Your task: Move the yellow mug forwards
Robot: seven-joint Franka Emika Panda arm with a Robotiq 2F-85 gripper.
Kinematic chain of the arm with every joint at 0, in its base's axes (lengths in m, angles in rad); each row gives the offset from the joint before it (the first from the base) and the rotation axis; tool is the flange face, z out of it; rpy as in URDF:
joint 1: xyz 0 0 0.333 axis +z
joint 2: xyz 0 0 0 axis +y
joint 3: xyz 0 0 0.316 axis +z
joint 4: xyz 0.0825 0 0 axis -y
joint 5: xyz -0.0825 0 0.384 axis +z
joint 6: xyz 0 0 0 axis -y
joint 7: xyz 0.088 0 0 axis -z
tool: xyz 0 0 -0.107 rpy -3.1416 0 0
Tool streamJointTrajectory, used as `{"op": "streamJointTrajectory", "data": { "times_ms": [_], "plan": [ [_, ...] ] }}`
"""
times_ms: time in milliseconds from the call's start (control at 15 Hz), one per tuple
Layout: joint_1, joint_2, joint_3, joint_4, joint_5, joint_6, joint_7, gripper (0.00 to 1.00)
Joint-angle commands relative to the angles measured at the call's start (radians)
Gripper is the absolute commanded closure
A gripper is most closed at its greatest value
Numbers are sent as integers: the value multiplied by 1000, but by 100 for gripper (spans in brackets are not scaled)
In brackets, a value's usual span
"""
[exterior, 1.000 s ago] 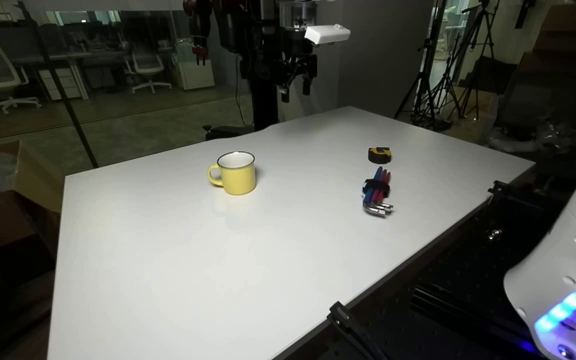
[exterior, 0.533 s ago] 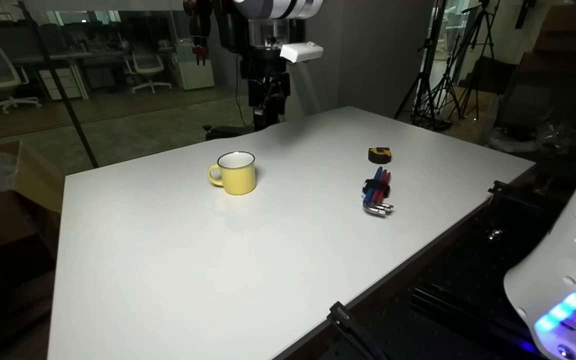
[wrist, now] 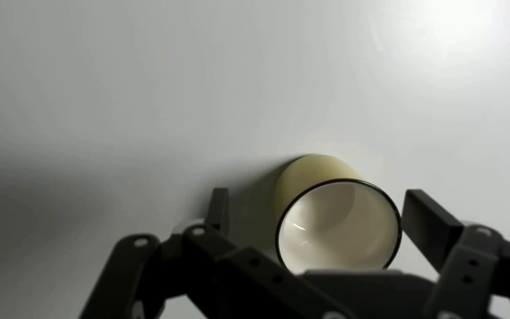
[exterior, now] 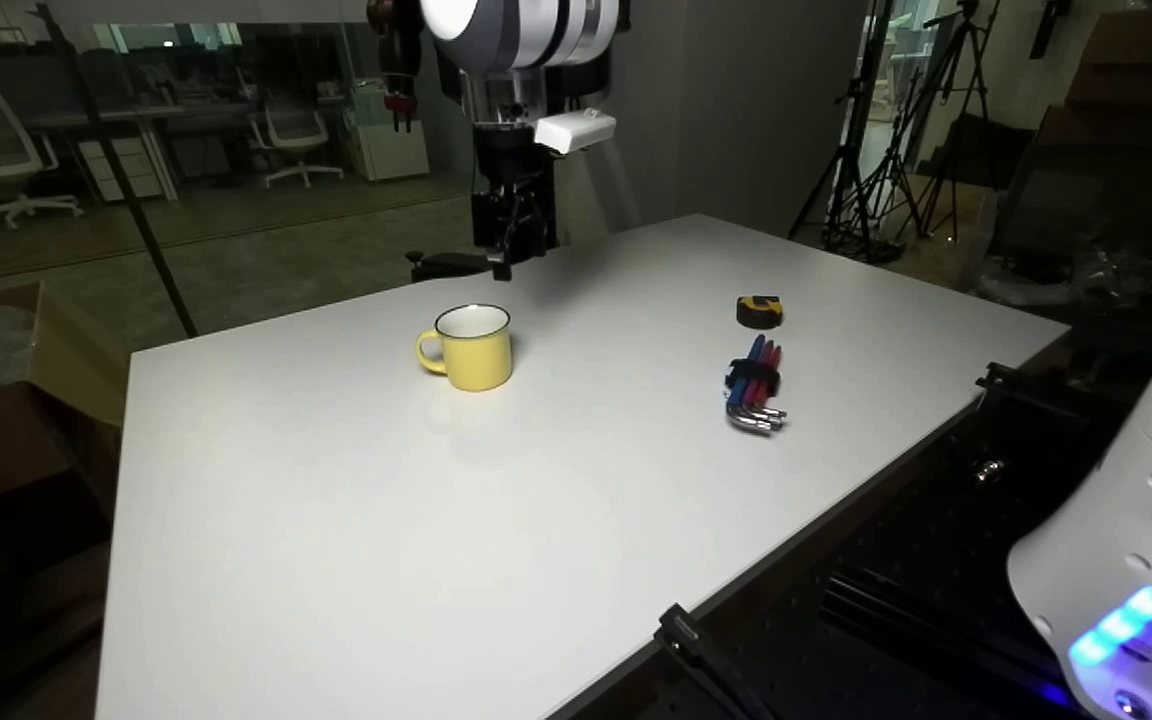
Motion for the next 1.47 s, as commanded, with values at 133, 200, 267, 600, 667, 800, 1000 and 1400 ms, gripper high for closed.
{"op": "streamJointTrajectory", "data": {
  "times_ms": [133,200,267,600,667,800,1000,1400],
  "plan": [
    [-20,59,32,36,17,50,-54,0],
    [-25,87,42,56,23,67,-78,0],
    [-21,108,42,67,8,88,-83,0],
    [-18,105,41,47,-3,90,-68,0],
    [-18,106,41,50,-3,90,-69,0],
    [24,133,-13,79,-39,119,62,0],
    [37,183,-45,133,-36,151,179,0],
    [59,304,-67,289,-26,113,294,0]
  ]
}}
